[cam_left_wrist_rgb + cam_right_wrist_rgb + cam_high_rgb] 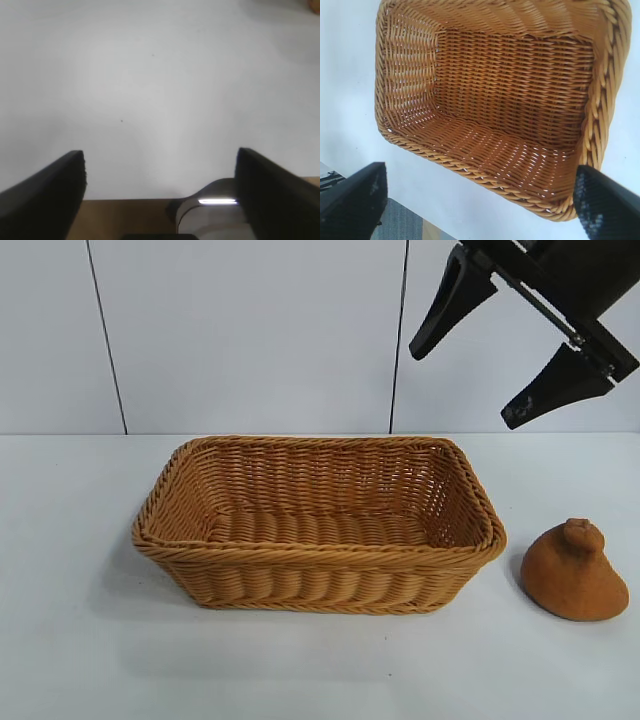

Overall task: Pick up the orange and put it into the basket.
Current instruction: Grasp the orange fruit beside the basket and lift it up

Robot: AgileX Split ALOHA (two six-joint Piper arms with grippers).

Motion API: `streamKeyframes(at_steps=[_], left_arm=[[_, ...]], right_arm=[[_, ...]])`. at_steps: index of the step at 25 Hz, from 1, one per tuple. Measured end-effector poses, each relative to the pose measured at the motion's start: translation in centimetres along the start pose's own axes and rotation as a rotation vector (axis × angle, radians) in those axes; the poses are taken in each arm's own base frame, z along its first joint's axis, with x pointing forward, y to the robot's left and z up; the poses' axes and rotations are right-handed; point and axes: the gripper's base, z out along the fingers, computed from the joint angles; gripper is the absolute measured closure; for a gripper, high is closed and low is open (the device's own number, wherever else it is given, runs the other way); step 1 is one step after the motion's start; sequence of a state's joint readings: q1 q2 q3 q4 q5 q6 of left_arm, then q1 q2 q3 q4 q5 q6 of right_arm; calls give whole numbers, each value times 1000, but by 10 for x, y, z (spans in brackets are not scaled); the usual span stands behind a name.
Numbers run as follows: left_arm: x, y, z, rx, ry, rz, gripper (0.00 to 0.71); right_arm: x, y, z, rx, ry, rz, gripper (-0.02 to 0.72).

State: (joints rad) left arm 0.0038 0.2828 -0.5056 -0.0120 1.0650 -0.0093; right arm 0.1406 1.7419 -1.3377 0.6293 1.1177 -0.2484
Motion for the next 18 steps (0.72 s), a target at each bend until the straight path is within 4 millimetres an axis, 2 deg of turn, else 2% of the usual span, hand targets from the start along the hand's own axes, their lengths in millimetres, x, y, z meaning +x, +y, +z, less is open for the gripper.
streamKeyframes(at_steps=[5,7,14,18], left_arm=[[21,0,-29,4,-231,2,128],[27,0,-34,4,-278,3,128],[27,0,-35,2,-283,4,128],[27,0,-35,2,-283,4,128]], right_arm=[[3,-1,-1,15,32,-20,10],[4,-4,-1,51,42,-37,10],[8,-36,-9,398,92,-25,10],[7,-51,-18,443,72,12,10]])
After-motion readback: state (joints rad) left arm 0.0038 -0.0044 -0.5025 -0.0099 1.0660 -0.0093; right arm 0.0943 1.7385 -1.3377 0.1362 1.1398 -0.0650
